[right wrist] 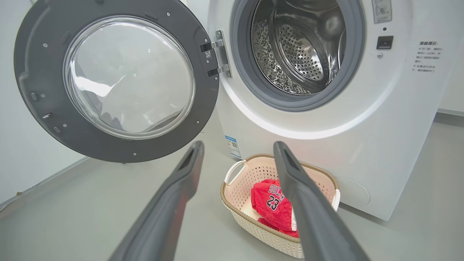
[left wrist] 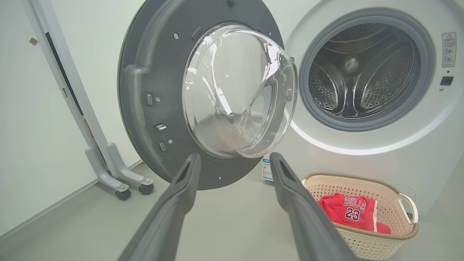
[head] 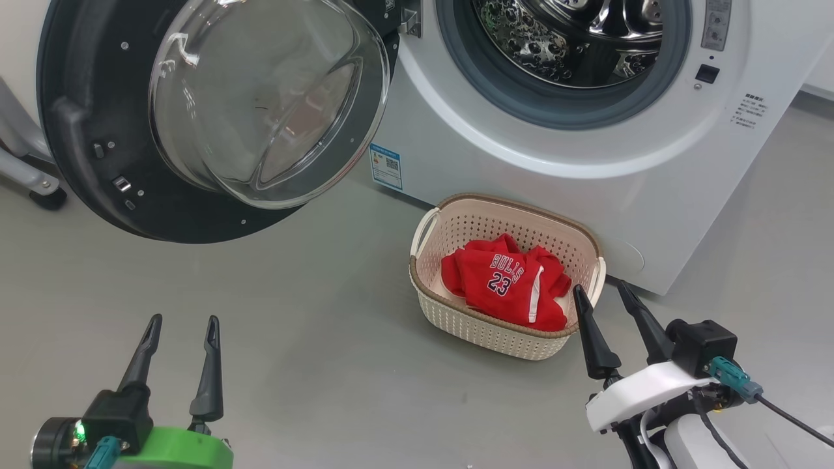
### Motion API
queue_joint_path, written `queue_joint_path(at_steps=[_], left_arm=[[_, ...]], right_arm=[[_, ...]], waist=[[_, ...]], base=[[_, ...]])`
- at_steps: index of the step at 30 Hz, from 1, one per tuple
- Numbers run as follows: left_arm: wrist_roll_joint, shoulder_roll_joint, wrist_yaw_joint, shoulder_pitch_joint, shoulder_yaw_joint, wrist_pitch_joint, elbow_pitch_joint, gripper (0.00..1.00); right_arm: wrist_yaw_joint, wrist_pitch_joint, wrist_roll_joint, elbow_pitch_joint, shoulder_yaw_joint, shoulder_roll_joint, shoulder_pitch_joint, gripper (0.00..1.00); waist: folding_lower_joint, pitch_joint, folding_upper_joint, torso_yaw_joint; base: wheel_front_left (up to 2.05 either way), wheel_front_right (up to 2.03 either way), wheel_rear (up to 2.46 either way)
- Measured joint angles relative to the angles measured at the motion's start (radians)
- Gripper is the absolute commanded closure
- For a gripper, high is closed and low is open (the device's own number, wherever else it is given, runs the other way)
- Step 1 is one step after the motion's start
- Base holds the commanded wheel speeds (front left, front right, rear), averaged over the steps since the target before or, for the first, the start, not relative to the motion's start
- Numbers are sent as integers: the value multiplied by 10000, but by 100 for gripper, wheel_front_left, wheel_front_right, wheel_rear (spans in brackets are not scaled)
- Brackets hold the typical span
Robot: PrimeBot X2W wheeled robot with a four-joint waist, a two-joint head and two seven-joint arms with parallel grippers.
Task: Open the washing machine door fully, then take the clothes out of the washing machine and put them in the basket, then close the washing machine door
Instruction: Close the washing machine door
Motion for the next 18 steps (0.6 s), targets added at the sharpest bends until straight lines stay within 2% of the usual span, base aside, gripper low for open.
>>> queue_joint_path(at_steps=[18], left_arm=[[-17, -27, 58, 37, 29, 0, -92, 0]], right_arm=[[0, 0, 19, 71, 81, -46, -195, 0]], waist=[[0, 44, 0, 10]], base=[[0, 0, 0]])
